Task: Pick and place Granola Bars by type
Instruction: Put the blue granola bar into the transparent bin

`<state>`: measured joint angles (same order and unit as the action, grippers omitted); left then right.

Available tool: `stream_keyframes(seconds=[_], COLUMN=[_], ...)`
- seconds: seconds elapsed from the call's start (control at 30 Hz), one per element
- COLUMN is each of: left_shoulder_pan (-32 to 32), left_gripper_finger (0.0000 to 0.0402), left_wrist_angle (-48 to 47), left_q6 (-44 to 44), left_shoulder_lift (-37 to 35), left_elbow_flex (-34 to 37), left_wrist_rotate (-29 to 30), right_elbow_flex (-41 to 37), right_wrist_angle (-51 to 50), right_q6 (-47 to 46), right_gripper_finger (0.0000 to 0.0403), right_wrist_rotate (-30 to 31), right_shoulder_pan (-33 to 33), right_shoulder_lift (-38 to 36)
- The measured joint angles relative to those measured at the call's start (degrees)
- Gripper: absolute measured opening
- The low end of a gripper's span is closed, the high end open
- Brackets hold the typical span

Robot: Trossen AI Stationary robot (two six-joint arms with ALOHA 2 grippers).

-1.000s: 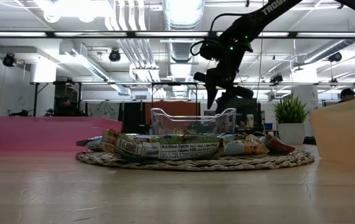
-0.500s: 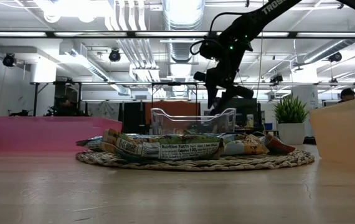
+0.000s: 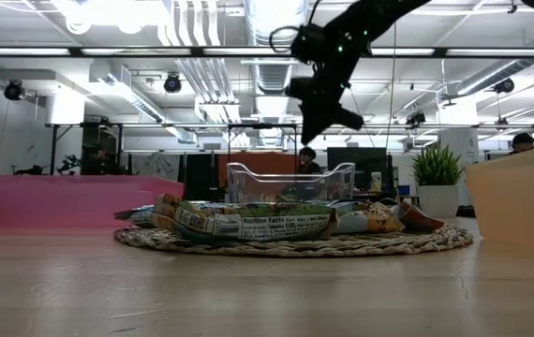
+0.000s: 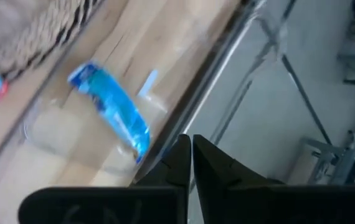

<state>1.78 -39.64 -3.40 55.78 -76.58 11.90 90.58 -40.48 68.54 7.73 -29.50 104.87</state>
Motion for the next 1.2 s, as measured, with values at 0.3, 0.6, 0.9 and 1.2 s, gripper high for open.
stream_keyframes(seconds=[0.3,0.6,0.9,1.2], left_shoulder_pan=[0.0,0.0,0.0,-0.1], left_gripper_finger=[0.0,0.0,0.0,0.0], left_wrist_angle=[0.0,0.0,0.1,1.3], left_q6=[0.0,-0.2,-1.7,-1.8], left_shoulder_lift=[0.0,0.0,0.8,3.9], left_elbow_flex=[0.0,0.0,0.0,0.0], left_wrist_rotate=[0.0,0.0,0.0,-1.3], right_elbow_flex=[8.0,11.2,10.8,8.7], right_wrist_angle=[-14.0,-28.6,-30.7,-21.7], right_q6=[-26.8,-47.8,-54.8,-60.1], right_gripper_finger=[0.0008,0.0009,0.0009,0.0009], right_wrist_rotate=[-1.9,-31.3,-42.1,-42.2], right_shoulder_pan=[4.7,6.8,11.2,16.0], right_shoulder_lift=[-3.5,-9.3,-17.3,-25.4])
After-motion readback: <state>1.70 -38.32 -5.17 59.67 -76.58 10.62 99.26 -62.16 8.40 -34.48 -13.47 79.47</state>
